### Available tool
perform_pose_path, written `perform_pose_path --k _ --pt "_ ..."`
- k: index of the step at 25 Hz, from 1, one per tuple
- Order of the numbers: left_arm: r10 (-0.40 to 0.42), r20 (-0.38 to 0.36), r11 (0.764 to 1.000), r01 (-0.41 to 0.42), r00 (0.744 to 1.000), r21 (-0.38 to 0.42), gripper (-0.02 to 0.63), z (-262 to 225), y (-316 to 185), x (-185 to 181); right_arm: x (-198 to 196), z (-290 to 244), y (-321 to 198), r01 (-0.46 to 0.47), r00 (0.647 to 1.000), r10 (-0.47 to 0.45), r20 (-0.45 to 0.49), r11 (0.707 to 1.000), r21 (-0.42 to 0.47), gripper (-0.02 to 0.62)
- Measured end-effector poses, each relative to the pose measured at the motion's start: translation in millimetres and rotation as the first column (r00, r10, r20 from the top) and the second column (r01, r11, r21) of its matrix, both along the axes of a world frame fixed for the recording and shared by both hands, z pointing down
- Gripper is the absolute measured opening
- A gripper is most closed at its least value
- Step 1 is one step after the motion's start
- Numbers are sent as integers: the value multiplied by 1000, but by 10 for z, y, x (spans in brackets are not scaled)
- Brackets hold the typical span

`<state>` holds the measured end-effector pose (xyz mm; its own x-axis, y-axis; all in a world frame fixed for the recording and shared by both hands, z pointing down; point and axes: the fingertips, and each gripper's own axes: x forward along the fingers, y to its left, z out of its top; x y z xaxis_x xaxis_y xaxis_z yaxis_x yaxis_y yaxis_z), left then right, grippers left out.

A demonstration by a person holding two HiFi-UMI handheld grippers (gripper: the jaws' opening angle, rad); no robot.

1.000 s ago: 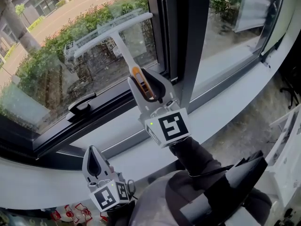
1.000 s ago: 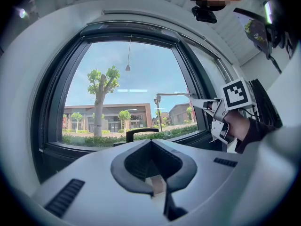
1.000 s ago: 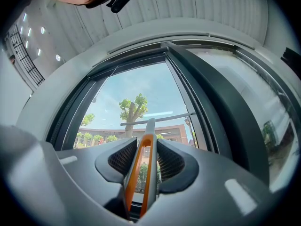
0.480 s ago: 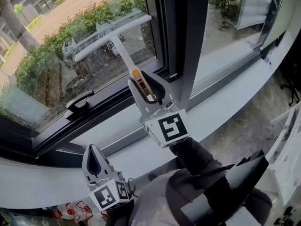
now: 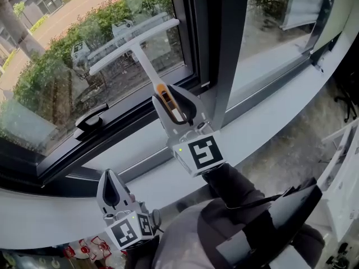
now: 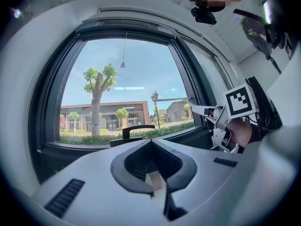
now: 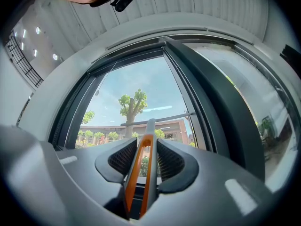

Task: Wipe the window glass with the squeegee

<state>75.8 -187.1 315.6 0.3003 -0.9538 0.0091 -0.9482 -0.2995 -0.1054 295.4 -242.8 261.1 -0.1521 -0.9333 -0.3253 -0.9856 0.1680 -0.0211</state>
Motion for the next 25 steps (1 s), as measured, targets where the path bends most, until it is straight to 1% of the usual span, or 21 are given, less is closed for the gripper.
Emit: perform_pose_path --k 25 --pt "20 48 999 -18 999 -39 0 145 18 74 17 459 47 9 999 -7 35 998 -59 130"
